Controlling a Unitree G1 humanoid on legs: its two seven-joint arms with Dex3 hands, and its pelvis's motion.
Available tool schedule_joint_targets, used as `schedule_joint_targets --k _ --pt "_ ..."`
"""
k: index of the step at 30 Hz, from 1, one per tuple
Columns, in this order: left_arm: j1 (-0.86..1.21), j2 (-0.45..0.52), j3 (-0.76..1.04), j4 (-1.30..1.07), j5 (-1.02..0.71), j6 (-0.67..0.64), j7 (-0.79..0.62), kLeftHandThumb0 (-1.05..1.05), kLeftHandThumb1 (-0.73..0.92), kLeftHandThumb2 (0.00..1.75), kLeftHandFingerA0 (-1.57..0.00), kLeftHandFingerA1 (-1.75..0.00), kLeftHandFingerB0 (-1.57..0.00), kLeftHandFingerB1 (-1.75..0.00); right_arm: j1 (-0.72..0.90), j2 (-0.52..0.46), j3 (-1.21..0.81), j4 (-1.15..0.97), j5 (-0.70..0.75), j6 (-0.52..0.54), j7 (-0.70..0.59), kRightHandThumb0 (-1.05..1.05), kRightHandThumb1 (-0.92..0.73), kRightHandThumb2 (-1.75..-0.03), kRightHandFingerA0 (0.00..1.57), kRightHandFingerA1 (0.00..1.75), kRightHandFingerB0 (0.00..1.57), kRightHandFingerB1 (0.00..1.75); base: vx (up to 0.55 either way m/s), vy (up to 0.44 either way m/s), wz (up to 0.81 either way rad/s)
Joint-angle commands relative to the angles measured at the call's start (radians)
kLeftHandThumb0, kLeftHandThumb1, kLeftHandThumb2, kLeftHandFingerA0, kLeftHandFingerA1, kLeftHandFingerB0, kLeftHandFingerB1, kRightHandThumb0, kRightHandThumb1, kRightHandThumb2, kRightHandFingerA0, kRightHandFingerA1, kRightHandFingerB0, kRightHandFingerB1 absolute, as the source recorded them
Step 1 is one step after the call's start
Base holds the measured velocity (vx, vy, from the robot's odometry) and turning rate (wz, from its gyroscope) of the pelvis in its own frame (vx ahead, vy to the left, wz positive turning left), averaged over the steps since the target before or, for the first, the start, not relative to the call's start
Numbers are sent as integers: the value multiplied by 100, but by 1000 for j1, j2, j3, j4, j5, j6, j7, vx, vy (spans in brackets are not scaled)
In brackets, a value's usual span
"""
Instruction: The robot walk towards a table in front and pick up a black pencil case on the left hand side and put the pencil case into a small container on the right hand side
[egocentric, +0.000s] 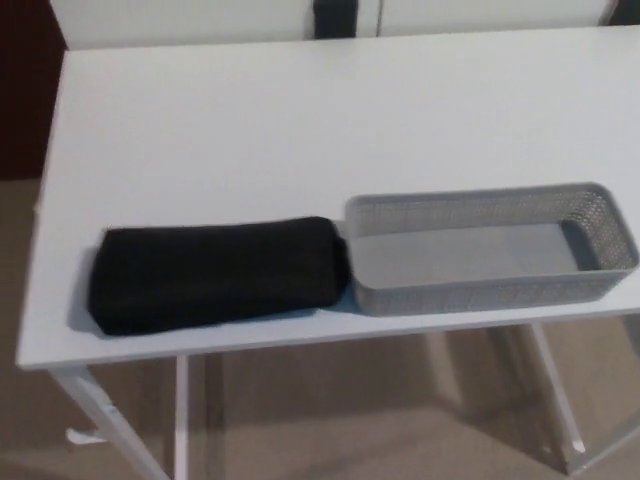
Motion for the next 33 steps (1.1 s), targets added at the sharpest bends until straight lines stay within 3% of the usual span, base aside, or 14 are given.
schedule_joint_targets --k 1,8,9,11,12,15,17,19,20,25,26,27,29,33 --pt "2 10 3 -5 9 -9 4 -42 52 56 -40 -41 -28 -32 -7 -12 2 0 -4 10 -7 -26 -46 -53 70 52 46 44 8 150 6" --pt "9 7 -1 -2 17 -11 25 -42 51 56 -40 -40 -25 -31 -6 -17 2 0 3 14 12 -24 -48 -54 66 51 45 43 60 44 5" --pt "5 7 2 -3 14 -7 25 -28 34 86 -29 -59 -10 -49 -14 -18 6 -1 -2 21 10 -25 -48 -54 66 50 45 43 0 0 0" --pt "11 4 5 -16 12 -1 37 -29 34 85 -29 -59 -7 -47 -20 -19 9 1 -7 22 3 -24 -47 -54 67 52 45 44 0 0 0" --pt "13 -1 10 -20 7 0 46 -40 49 55 -35 -43 -21 -29 -19 -19 10 3 -6 21 3 -24 -47 -54 67 52 46 44 0 0 0" --pt "22 -10 31 -28 -11 -1 51 -39 49 56 -25 -43 -15 -29 -17 -18 11 3 -5 18 3 -25 -47 -54 67 52 46 44 0 0 0" --pt "22 -20 80 -40 -51 -9 73 -34 46 56 -4 -30 -4 -24 -23 -11 4 2 5 24 8 -23 -48 -54 65 51 46 43 0 0 0" --pt "20 -43 155 -76 -109 3 109 -39 42 70 -1 -26 -2 -18 -31 -14 3 -1 7 29 12 -24 -48 -54 66 51 46 43 0 0 0" --pt "20 -47 178 -91 -114 7 112 -36 48 58 0 -26 0 -17 -35 -16 4 0 4 29 10 -25 -48 -54 67 51 46 43 0 0 0" --pt "32 -56 314 -187 -195 70 71 -34 48 59 0 -26 0 -13 -64 -17 4 -4 2 43 3 -25 -47 -54 69 52 46 43 0 0 0" --pt "41 -57 343 -207 -226 89 48 -34 53 55 0 -14 0 -10 -64 -15 3 -3 3 43 1 -25 -47 -54 68 51 46 43 0 0 0" --pt "51 -74 422 -249 -304 129 52 -30 41 72 0 -9 0 -11 -57 -17 1 -5 6 36 2 -26 -47 -54 68 52 46 44 0 0 0" --pt "75 -103 506 -336 -386 175 54 -29 43 71 0 0 -3 -6 -52 -16 -9 -6 18 28 10 -24 -47 -54 68 52 46 44 0 0 0" --pt "227 -92 565 -652 -411 293 56 -63 39 69 0 0 0 0 -47 -32 -8 0 12 31 19 -23 -48 -54 66 51 46 43 0 0 0"
